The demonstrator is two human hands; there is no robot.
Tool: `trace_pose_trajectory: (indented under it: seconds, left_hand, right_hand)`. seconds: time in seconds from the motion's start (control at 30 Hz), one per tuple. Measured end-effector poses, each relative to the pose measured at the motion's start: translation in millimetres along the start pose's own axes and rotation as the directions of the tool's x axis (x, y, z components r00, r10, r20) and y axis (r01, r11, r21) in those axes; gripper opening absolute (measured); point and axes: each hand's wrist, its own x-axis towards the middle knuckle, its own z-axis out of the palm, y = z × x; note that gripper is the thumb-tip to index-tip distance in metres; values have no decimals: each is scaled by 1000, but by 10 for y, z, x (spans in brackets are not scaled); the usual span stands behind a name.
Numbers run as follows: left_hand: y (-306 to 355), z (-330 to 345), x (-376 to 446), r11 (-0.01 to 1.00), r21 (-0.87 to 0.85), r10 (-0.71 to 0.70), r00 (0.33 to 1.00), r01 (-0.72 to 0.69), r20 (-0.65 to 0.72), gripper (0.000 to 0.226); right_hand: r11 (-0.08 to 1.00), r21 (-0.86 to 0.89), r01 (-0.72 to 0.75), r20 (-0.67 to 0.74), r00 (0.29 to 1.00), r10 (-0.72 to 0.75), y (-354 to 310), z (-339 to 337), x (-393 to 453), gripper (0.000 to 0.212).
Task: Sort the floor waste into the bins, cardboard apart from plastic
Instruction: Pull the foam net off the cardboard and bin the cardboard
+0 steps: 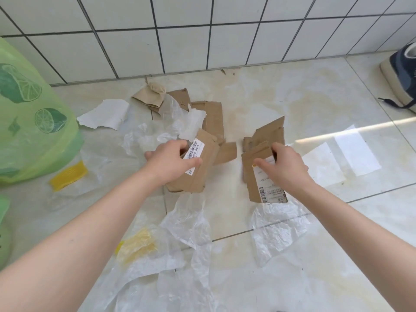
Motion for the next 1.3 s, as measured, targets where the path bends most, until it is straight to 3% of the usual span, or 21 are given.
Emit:
trace_pose_trajectory:
  seconds: [0.07,0.13,0.27,0.37,0.53,0.63,0.8,0.87,0.93,1.0,1.1,1.23,1.3]
  left_hand:
    - [-50,-216,-145,998,-56,7,992,-14,-124,32]
    - [-134,-412,-316,971,-239,-26,982,-20,-187,29]
    - [-284,-697,-742,790,-613,-202,956,32,-211,11]
    - [-444,-808,-1052,652,-754,-315,933,79,-174,7]
    - [-732,-1019,-1537,648,-752,-410,886,118,-215,17]
    - [-924,-1248,-1809,681,-728,-443,837,81,-321,18]
    - [-1294,-1708,-2208,731,-683,-475,720,2,-506,30]
    - [-1447,-1861,-2348,700,-714,-526,663,-18,-533,40]
    - [-1600,-1967,-2474,615,-786,-599,609,-67,-520,52]
    - [-1757,-2037,-2585,524,-842,-655,573,-126,-493,55]
    - [-1964,-2128,-2723,490,-859,-691,534,-150,-487,29]
    - [-2131,-2274,-2849,407,-875,-770,418,-262,-483,12]
    - [-2203,-2345,-2875,420,-848,-781,347,-324,-519,13]
  right_hand:
    - [999,42,24,-1,1000,-24,-63,-47,-59,31]
    - [995,73,73,-2,997,-73,-172,-64,-164,33]
    - [966,122,229,10,973,-232,-515,-70,-481,36]
    - [934,141,328,14,943,-333,-768,-63,-752,32]
    - [856,85,510,9,858,-513,-1153,-29,-1141,31]
    - [802,167,573,42,809,-587,-1484,-52,-1327,16]
    - [734,379,563,112,760,-640,-2179,-16,-1585,47]
    - [717,416,559,172,726,-666,-2474,17,-1684,55]
    - [696,409,591,208,682,-701,-2754,61,-1768,43]
    - [684,406,606,231,656,-718,-3026,112,-1830,14]
    - [659,504,558,292,608,-738,-3390,231,-1926,35]
    - [706,590,391,356,659,-662,-3838,411,-2057,14]
    - [709,645,283,400,666,-630,-4038,513,-2106,16]
